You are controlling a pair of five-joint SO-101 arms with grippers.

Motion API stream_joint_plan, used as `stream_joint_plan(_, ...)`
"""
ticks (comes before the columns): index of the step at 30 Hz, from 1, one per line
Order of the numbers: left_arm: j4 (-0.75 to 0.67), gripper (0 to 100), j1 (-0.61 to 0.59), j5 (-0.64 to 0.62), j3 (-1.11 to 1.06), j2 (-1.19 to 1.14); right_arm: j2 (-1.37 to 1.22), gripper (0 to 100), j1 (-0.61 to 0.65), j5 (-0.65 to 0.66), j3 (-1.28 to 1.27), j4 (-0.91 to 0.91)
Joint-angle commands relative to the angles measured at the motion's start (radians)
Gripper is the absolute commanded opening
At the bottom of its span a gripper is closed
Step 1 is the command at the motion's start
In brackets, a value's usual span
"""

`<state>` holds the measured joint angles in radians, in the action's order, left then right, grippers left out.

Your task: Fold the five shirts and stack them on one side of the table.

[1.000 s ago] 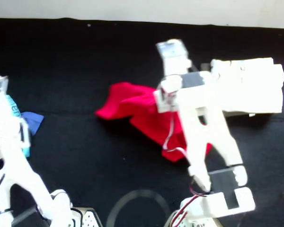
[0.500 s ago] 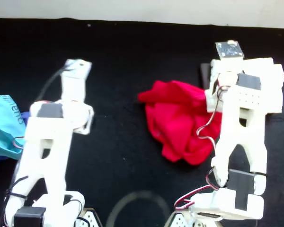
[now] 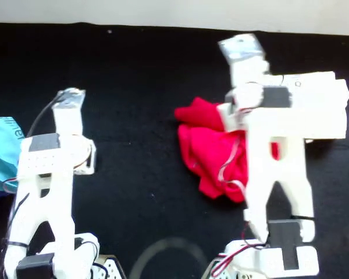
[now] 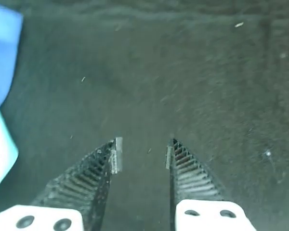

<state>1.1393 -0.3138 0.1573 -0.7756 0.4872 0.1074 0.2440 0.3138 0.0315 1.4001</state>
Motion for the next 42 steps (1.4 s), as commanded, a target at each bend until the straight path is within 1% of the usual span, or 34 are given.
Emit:
stream_joint_plan(1, 0.031, 16, -0.082, -0.002, 0.007, 0.012, -0.096, 16.7, 0.137, -0.037, 0.047, -0.093)
stream_joint_plan(2, 0.038, 16, -0.101, -0.002, 0.007, 0.012, -0.147, 17.4, 0.159, -0.037, 0.047, -0.127)
stream_joint_plan(4, 0.052, 16, -0.133, -0.002, 0.007, 0.012, -0.248, 22.0, 0.189, -0.037, 0.077, -0.174)
stream_joint_plan(7, 0.06, 16, -0.176, 0.0, 0.002, 0.012, -0.395, 27.9, 0.202, -0.037, 0.188, -0.18)
stream_joint_plan(10, 0.06, 16, -0.209, 0.018, 0.001, 0.012, -0.527, 27.9, 0.196, -0.037, 0.329, -0.174)
stream_joint_plan(14, 0.06, 16, -0.265, 0.057, -0.001, 0.012, -0.67, 27.9, 0.214, -0.037, 0.496, -0.09)
stream_joint_plan(19, 0.06, 16, -0.325, 0.101, -0.001, 0.012, -0.837, 27.9, 0.226, -0.032, 0.662, -0.05)
stream_joint_plan(23, 0.06, 16, -0.348, 0.12, -0.001, 0.012, -0.943, 27.6, 0.209, -0.032, 0.782, 0.019)
stream_joint_plan(25, 0.06, 16, -0.352, 0.12, -0.001, 0.012, -0.974, 24.1, 0.194, -0.032, 0.857, 0.062)
stream_joint_plan(30, 0.06, 16, -0.348, 0.12, -0.001, 0.012, -1.02, 0.1, 0.136, -0.032, 1.013, 0.127)
stream_joint_plan(32, 0.06, 16, -0.348, 0.12, -0.001, 0.012, -1.033, 1.8, 0.108, -0.032, 1.047, 0.151)
stream_joint_plan(37, 0.06, 16, -0.348, 0.12, -0.001, 0.012, -1.032, 0.5, 0.056, -0.032, 1.13, 0.214)
stream_joint_plan(42, 0.06, 16, -0.346, 0.118, -0.001, 0.012, -1.027, 0.9, 0.07, -0.031, 1.26, 0.312)
